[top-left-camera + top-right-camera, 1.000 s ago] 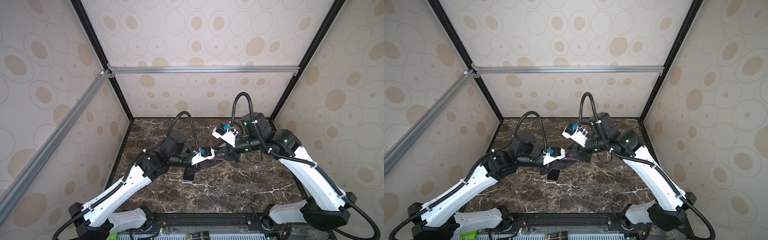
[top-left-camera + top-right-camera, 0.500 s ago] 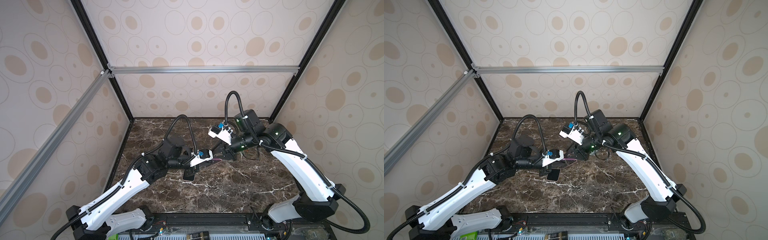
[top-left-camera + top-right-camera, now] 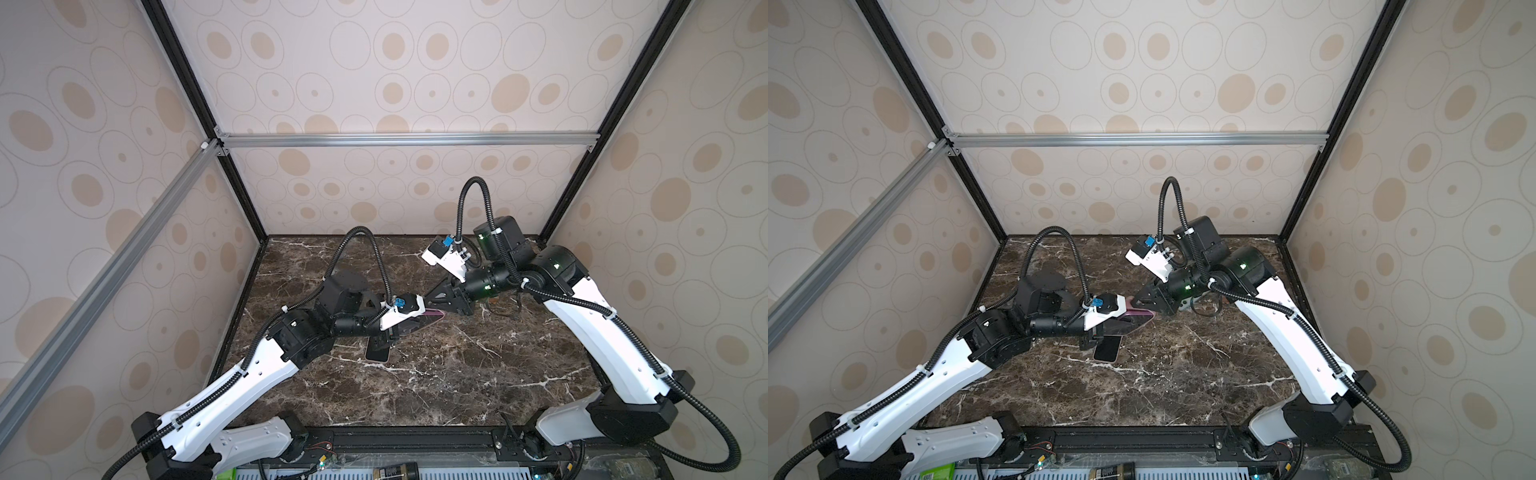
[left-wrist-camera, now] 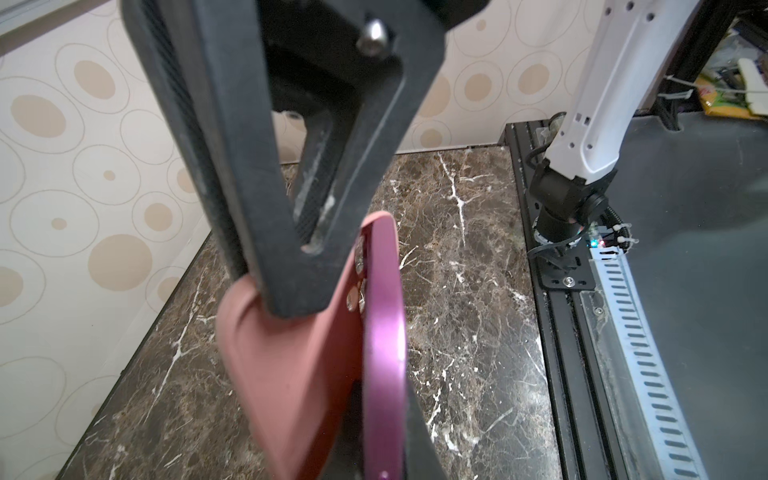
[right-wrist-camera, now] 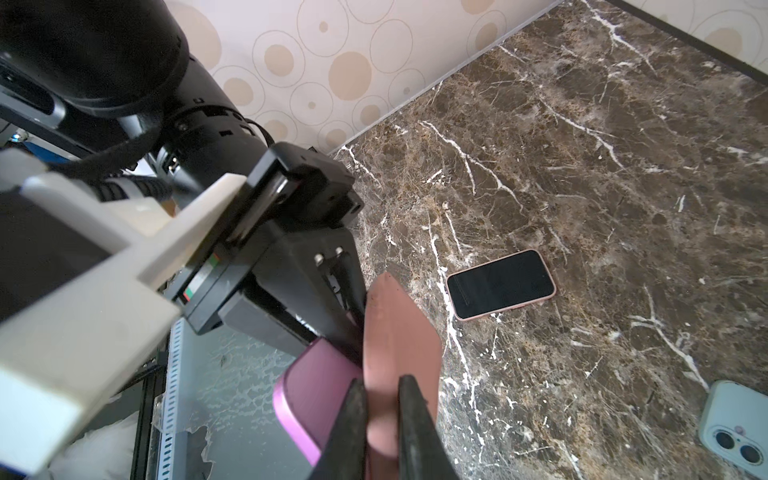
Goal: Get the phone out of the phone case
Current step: 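Pull the pink case away with the right gripper while the left holds the phone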
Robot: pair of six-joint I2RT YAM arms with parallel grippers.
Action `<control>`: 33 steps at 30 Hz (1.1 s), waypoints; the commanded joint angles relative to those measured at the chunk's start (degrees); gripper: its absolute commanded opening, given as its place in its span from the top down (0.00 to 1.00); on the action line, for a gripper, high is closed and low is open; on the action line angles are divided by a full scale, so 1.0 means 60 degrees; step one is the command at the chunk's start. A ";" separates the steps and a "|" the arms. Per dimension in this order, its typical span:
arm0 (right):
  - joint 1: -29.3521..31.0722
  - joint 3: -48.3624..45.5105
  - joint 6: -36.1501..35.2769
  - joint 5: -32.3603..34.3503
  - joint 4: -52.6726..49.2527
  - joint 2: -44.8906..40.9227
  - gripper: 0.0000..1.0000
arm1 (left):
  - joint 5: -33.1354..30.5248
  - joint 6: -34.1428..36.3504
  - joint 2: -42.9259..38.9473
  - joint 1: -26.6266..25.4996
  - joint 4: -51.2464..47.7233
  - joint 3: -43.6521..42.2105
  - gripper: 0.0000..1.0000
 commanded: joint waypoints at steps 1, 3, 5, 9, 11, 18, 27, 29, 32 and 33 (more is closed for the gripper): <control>-0.0473 -0.0369 0.0590 0.0481 -0.0027 -0.0182 0.89 | 0.1481 -0.0034 -0.0582 0.0009 0.1388 0.0208 1.00; -0.0634 -0.0529 0.0710 0.0471 0.0251 -0.0311 0.91 | 0.1763 -0.0098 -0.0678 0.0015 0.1509 0.0110 1.00; -0.0771 -0.0753 0.0822 0.0586 0.0534 -0.0517 0.94 | 0.1917 -0.0246 -0.0811 0.0005 0.1741 -0.0070 1.00; -0.0955 -0.1683 0.1111 0.1294 0.1663 -0.1277 1.00 | 0.1812 -0.0902 -0.1109 0.0016 0.2527 -0.0604 1.00; -0.0979 -0.2276 0.1252 0.2113 0.2237 -0.1747 1.00 | 0.1490 -0.1441 -0.1152 0.0030 0.2871 -0.0845 1.00; -0.0973 -0.4822 0.2675 0.6059 0.3396 -0.3452 1.00 | 0.0381 -0.4011 -0.0928 0.0056 0.4055 -0.1824 1.00; -0.0977 -0.5902 0.5255 0.7518 0.1768 -0.3344 1.00 | -0.1783 -0.5975 0.0999 0.0059 0.1377 -0.0521 1.00; -0.0992 -0.5447 0.5830 0.7706 0.0632 -0.2920 1.00 | -0.2062 -0.6290 0.1535 0.0068 0.0305 0.0151 1.00; -0.0996 -0.4667 0.6316 0.8175 -0.0985 -0.2278 1.00 | -0.2927 -0.6860 0.2288 0.0067 -0.1435 0.1069 1.00; -0.0996 -0.4503 0.6471 0.8347 -0.1252 -0.2124 1.00 | -0.3251 -0.7124 0.2473 0.0075 -0.1812 0.1293 1.00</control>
